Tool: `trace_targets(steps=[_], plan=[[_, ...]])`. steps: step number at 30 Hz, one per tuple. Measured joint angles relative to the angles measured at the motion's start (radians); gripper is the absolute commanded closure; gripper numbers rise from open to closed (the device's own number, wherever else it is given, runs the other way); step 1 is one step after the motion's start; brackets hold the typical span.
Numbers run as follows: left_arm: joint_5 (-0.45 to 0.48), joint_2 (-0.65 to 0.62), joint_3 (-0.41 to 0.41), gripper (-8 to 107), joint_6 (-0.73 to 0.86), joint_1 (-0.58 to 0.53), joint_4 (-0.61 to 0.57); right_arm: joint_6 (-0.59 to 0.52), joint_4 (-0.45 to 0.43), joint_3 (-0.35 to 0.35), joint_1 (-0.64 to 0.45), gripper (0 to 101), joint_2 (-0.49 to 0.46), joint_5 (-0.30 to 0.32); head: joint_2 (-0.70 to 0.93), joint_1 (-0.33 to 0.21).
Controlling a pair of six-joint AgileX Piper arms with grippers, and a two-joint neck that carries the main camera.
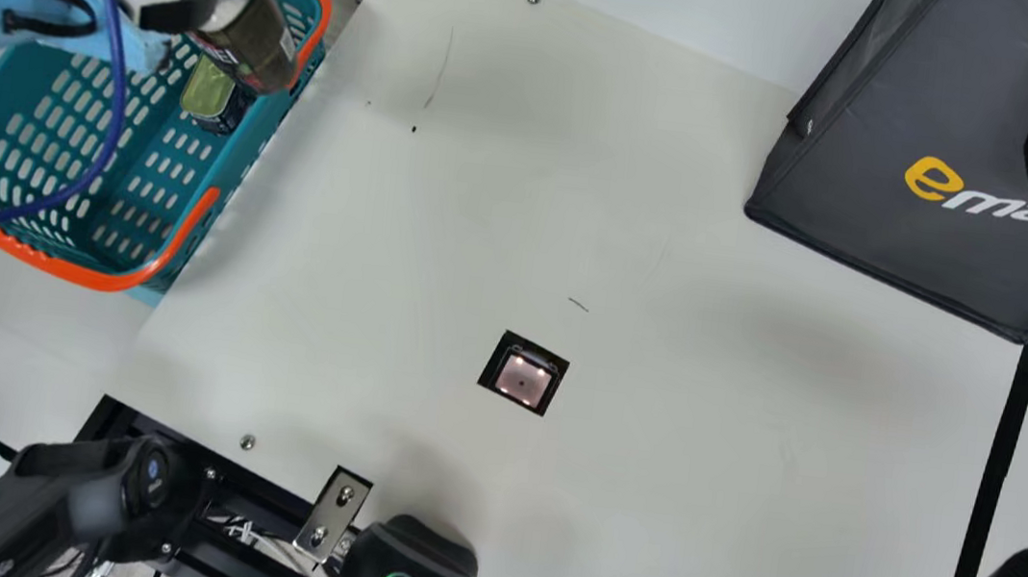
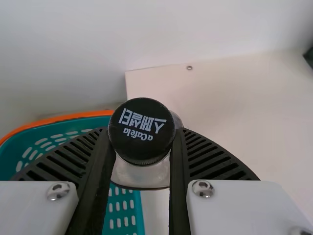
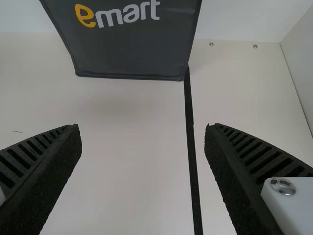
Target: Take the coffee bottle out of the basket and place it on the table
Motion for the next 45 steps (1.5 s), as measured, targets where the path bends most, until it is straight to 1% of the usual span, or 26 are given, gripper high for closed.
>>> trace_targets(steps=[10, 21, 33, 39, 45], plan=[[-0.05, -0.044, 0.068, 89, -0.094, -0.159, 0.073, 0.0, 0.0, 0.0, 0.0, 10, 0.0, 0.0, 0.0, -0.002], [-0.093, -0.084, 0.122, 89, -0.237, -0.278, 0.184, 0.0, 0.0, 0.0, 0.0, 10, 0.0, 0.0, 0.0, -0.002], [-0.114, -0.122, 0.161, 89, -0.477, -0.397, 0.334, 0.0, 0.0, 0.0, 0.0, 10, 0.0, 0.0, 0.0, -0.002], [-0.116, -0.157, 0.202, 89, -0.606, -0.466, 0.409, 0.0, 0.0, 0.0, 0.0, 10, 0.0, 0.0, 0.0, -0.002], [-0.146, -0.186, 0.251, 89, -0.724, -0.529, 0.492, 0.0, 0.0, 0.0, 0.0, 10, 0.0, 0.0, 0.0, -0.002]])
